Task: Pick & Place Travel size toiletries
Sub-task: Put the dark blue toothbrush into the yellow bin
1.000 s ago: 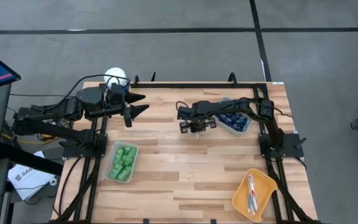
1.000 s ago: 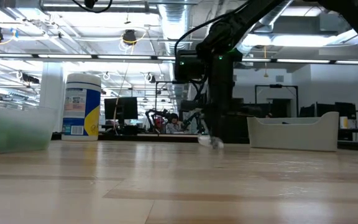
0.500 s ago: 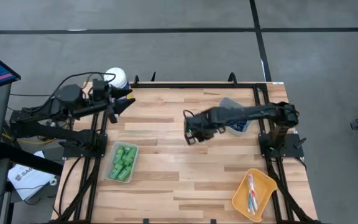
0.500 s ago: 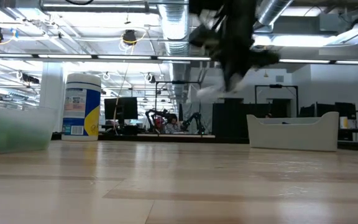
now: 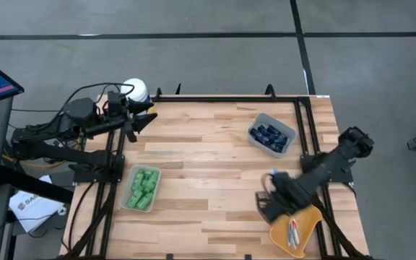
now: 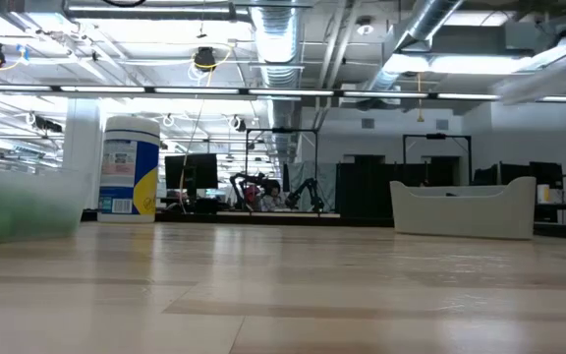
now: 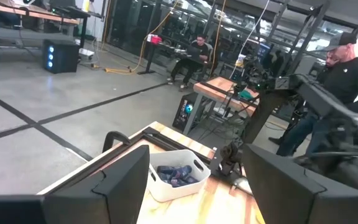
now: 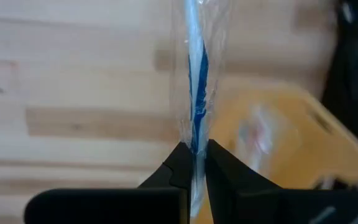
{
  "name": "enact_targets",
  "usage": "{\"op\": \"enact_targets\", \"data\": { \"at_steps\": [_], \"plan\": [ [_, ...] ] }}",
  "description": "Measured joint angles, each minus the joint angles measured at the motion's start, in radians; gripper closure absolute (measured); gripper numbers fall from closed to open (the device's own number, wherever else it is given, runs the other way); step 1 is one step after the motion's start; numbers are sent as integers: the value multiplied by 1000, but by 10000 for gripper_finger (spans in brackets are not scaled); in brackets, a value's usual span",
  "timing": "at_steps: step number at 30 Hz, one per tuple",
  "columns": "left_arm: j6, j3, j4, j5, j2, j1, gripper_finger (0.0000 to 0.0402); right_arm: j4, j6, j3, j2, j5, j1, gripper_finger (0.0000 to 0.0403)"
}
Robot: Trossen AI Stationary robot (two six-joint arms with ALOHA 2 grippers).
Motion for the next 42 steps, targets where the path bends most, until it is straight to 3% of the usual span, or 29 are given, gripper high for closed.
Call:
{"op": "enact_targets", "data": {
  "at_steps": [5, 11, 24, 31, 42],
  "plan": [
    [0, 0, -1, -7, 17, 0, 147, -6, 317, 0, -21, -9, 209, 382],
    [0, 0, 7, -9, 34, 0, 147, 41, 351, 0, 18, -112, 322, 382],
    [-3, 0, 16, -10, 36, 0, 147, 227, 335, 0, 205, -202, 339, 379],
    [-4, 0, 26, -38, 36, 0, 147, 208, 359, 0, 245, -317, 339, 373],
    [-4, 0, 34, -41, 36, 0, 147, 148, 346, 0, 242, -321, 331, 363]
  ]
}}
